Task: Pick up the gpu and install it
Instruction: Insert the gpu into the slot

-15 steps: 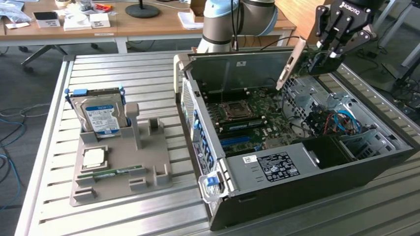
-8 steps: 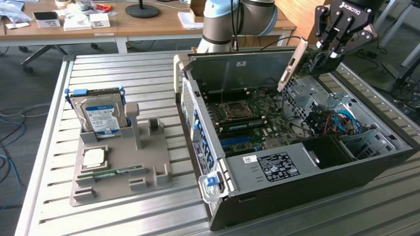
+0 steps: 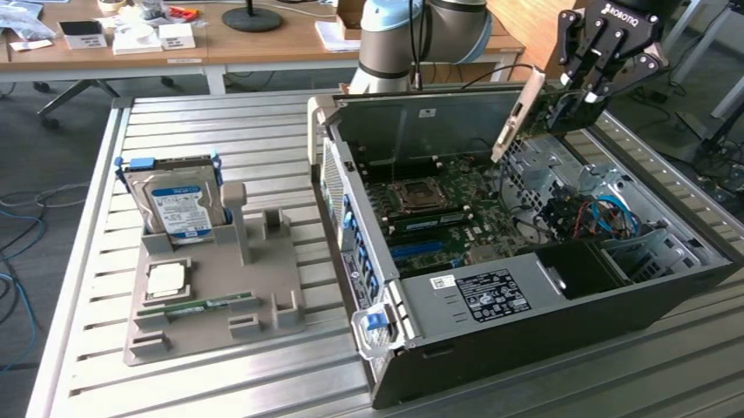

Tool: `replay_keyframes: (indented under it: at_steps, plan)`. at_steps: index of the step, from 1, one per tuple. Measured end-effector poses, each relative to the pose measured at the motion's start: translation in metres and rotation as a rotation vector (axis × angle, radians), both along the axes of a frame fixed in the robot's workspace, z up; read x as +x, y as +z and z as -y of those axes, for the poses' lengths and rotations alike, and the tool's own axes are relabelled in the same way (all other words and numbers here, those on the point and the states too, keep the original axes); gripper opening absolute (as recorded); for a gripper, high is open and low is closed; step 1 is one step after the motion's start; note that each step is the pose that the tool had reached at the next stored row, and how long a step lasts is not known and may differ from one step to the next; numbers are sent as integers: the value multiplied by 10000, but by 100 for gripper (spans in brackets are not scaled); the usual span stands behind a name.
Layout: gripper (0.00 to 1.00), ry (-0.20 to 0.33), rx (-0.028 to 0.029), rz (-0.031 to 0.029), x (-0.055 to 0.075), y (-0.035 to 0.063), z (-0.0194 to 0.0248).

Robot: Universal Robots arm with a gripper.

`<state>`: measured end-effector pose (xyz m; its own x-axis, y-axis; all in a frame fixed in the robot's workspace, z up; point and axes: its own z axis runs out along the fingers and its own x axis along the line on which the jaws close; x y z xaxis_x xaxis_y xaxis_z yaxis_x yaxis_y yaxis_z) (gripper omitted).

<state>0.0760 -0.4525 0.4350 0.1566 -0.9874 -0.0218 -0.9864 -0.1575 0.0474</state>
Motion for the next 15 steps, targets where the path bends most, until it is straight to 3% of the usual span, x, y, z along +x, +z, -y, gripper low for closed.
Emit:
replay_keyframes:
  at_steps: [6,15]
  plan:
    - [27,62,0,1,0,0,0]
    - [27,599,0,1,0,0,0]
